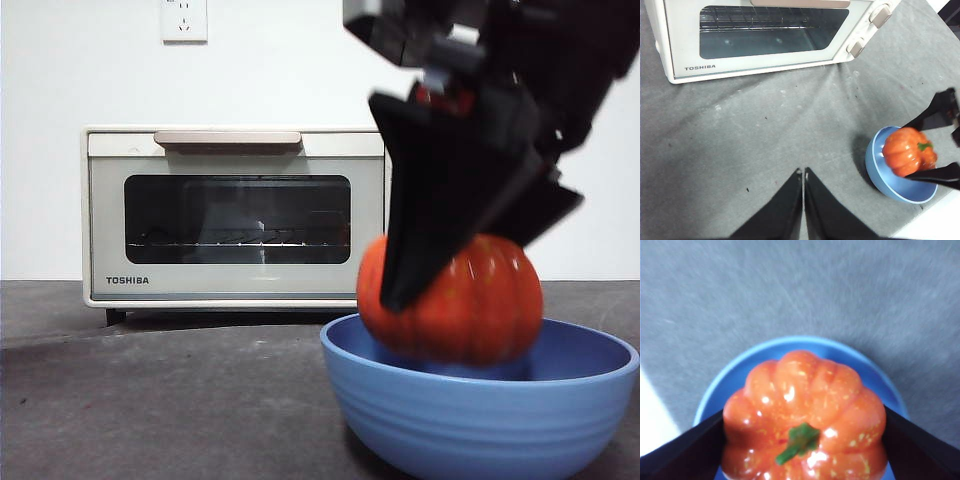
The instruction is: Place pumpkin in the steamer
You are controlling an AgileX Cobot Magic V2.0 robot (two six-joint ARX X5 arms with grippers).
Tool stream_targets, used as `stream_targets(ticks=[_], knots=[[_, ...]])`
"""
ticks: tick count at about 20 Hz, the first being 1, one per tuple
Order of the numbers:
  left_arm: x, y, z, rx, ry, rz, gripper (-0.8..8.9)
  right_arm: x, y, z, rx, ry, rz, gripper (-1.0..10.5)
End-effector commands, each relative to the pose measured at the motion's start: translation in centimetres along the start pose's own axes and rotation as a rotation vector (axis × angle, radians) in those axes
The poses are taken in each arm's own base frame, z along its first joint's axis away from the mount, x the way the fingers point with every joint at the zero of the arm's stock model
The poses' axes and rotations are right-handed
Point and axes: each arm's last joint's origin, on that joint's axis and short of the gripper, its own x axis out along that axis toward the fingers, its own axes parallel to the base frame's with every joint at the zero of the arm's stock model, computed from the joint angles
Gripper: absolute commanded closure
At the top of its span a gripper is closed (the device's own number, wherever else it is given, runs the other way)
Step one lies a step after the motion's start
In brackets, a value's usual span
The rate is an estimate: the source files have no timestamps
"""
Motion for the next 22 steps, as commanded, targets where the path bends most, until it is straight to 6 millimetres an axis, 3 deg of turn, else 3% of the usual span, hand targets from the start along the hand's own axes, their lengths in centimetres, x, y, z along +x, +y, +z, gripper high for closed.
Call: stream_targets(ticks=[1, 5, 9, 17, 20, 22], knots=[[-0.3, -0.2, 0.5, 0.031, -0.019, -0.006, 7.98, 0.8, 0.2, -0.4, 0.013, -0.008, 0.004, 5.9], [-0.3, -0.2, 0.5, 0.030, -0.018, -0.006, 7.98, 2.0, 0.1, -1.3, 0.020, 0.025, 0.003, 5.8], [-0.3, -0.2, 0.5, 0.030, -0.018, -0.006, 7.98, 2.7, 0.0, -1.2, 0.021, 0.029, 0.011, 5.1], [-0.3, -0.2, 0.5, 0.030, -0.018, -0.006, 7.98, 2.7, 0.0, -1.2, 0.034, 0.032, 0.011, 4.5], [-0.3, -0.2, 0.5, 0.032, -0.022, -0.006, 7.98, 1.6, 0.1, -0.2, 0.029, -0.024, 0.010, 4.5], [-0.3, -0.2, 0.6, 0.036, -0.029, -0.005, 7.98, -0.2, 0.3, 1.0, 0.022, -0.093, 0.002, 4.5]])
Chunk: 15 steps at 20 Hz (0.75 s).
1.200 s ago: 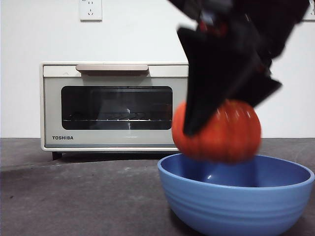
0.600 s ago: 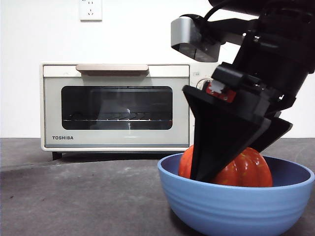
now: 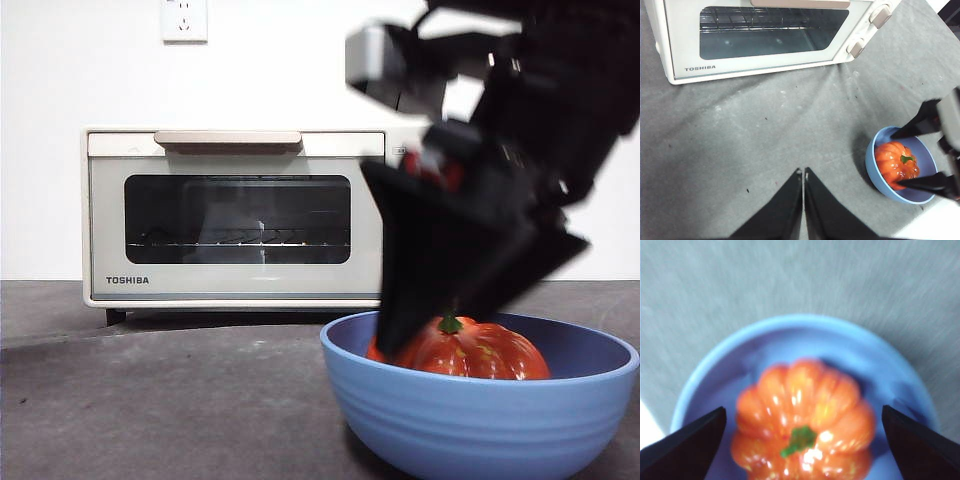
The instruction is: Place pumpkin in the steamer
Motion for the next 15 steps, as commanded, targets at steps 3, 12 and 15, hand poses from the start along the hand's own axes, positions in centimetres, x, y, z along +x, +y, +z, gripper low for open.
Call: stream_targets(ticks=[3, 12, 15], knots=[[-0.3, -0.2, 1.1, 0.014, -0.067, -0.007, 7.98, -4.7, 0.6, 3.3, -0.015, -0.178, -0.046, 4.5], [4.4, 0.5, 5.8, 0.025, -0.171, -0.107, 7.98, -11.0, -1.3, 1.9, 0.087, -0.243, -0.157, 4.5], [6.5, 0.7, 7.4, 0.032, -0.186, -0.132, 7.98, -11.5, -1.7, 1.2, 0.113, -0.216, -0.170, 4.5]])
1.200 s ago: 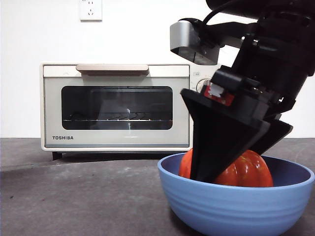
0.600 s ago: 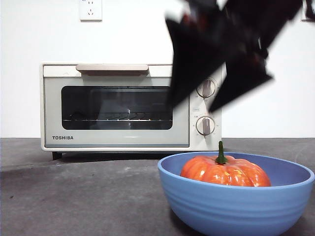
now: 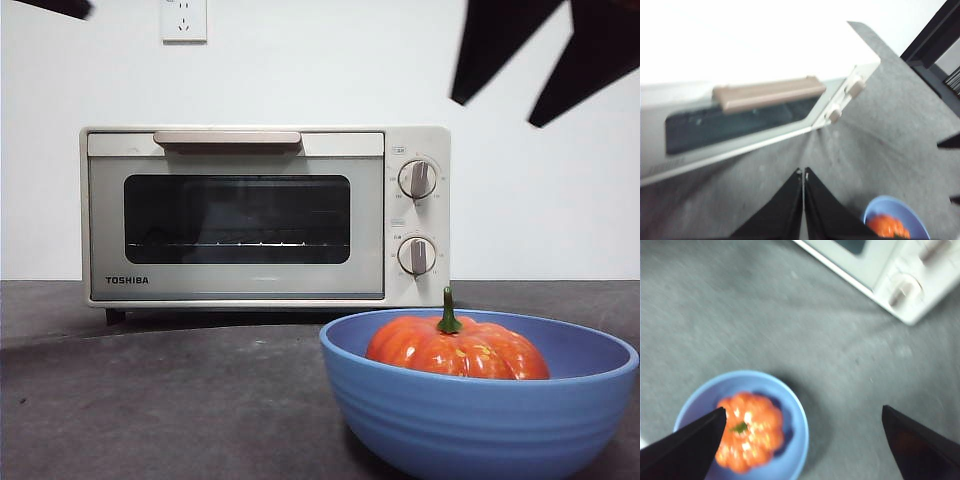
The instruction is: Place pumpkin in the steamer
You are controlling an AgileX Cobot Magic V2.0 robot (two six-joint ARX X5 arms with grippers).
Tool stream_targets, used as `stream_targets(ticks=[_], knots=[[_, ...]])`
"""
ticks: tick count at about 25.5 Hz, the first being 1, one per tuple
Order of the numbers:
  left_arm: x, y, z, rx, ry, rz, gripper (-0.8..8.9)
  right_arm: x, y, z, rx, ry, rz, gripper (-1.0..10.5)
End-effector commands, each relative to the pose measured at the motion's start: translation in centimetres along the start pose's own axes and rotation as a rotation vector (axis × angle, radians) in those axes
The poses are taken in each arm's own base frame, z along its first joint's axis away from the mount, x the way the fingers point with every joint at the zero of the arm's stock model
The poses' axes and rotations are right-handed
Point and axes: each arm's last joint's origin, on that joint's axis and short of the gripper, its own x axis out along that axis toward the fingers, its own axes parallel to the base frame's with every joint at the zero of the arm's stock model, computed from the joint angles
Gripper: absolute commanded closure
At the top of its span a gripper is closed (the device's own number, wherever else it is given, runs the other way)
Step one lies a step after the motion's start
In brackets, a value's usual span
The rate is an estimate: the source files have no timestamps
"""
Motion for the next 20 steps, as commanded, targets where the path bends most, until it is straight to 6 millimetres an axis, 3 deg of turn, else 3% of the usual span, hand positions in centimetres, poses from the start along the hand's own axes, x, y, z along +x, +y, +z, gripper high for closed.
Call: stream_targets(ticks=[1, 11, 20], knots=[[1.6, 0.3, 1.5, -0.001, -0.031, -0.019, 7.98, -0.6, -0.1, 0.1, 0.016, 0.005, 0.001, 4.5], [7.6, 1.3, 4.2, 0.046, 0.005, 0.021, 7.98, -1.3, -0.4, -0.8, 0.030, 0.055, -0.013, 4.5], [11.5, 1.8, 4.5, 0.098, 0.057, 0.068, 7.98, -2.0, -0.4, -1.1, 0.032, 0.040, -0.020, 4.5]])
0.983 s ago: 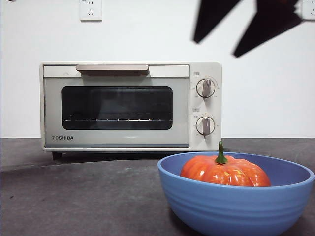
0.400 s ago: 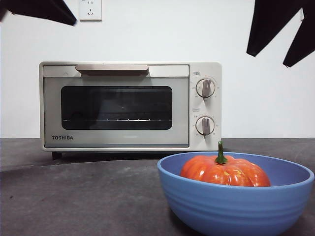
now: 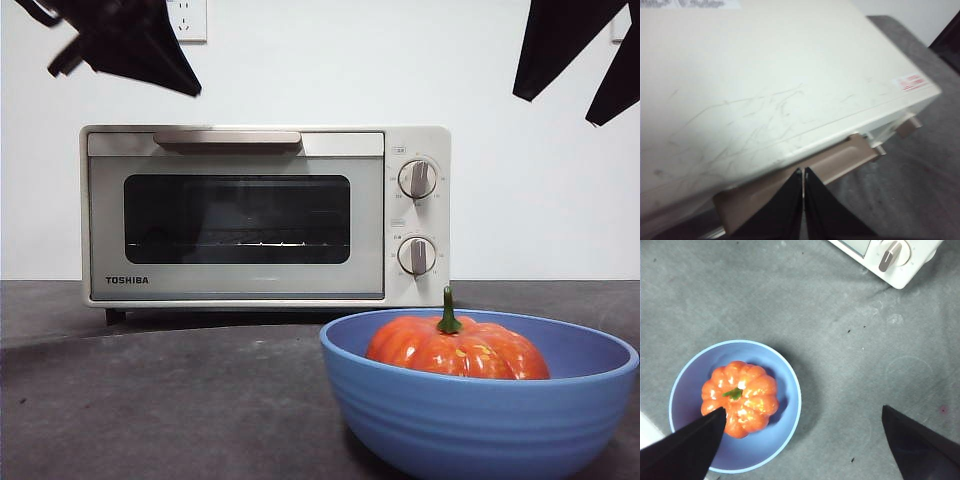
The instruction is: Place pumpkin in the steamer
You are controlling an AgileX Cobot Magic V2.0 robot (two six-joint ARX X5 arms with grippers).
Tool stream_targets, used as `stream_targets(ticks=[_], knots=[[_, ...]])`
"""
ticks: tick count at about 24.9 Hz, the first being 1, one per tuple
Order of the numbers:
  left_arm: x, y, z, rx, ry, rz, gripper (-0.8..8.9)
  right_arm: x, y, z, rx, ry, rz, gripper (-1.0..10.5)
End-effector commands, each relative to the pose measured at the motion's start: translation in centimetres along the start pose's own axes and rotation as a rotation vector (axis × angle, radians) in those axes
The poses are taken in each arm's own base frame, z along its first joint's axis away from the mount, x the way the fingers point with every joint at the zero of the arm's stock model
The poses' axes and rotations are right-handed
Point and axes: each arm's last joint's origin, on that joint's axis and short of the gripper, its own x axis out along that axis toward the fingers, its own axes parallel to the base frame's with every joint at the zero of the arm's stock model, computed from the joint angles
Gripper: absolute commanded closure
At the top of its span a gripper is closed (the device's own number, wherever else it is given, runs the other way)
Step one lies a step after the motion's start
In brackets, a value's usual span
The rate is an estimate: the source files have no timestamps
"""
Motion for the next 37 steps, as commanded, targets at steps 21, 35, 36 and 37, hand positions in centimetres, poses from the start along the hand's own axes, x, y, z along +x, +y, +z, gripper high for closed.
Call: stream_targets(ticks=[21, 35, 36, 37], knots=[[4.7, -0.7, -1.0, 0.100, 0.052, 0.037, 7.98, -1.0, 0.1, 0.0, 0.010, -0.031, 0.002, 4.5], [4.9, -2.3, -3.1, 0.083, 0.252, 0.007, 7.98, -1.0, 0.1, 0.0, 0.009, -0.032, 0.001, 4.5], [4.9, -2.4, -3.3, 0.081, 0.267, 0.007, 7.98, -1.0, 0.1, 0.0, 0.008, -0.032, 0.002, 4.5], [4.9, -2.5, -3.5, 0.079, 0.285, 0.005, 7.98, -1.0, 0.1, 0.0, 0.008, -0.032, 0.001, 4.5]])
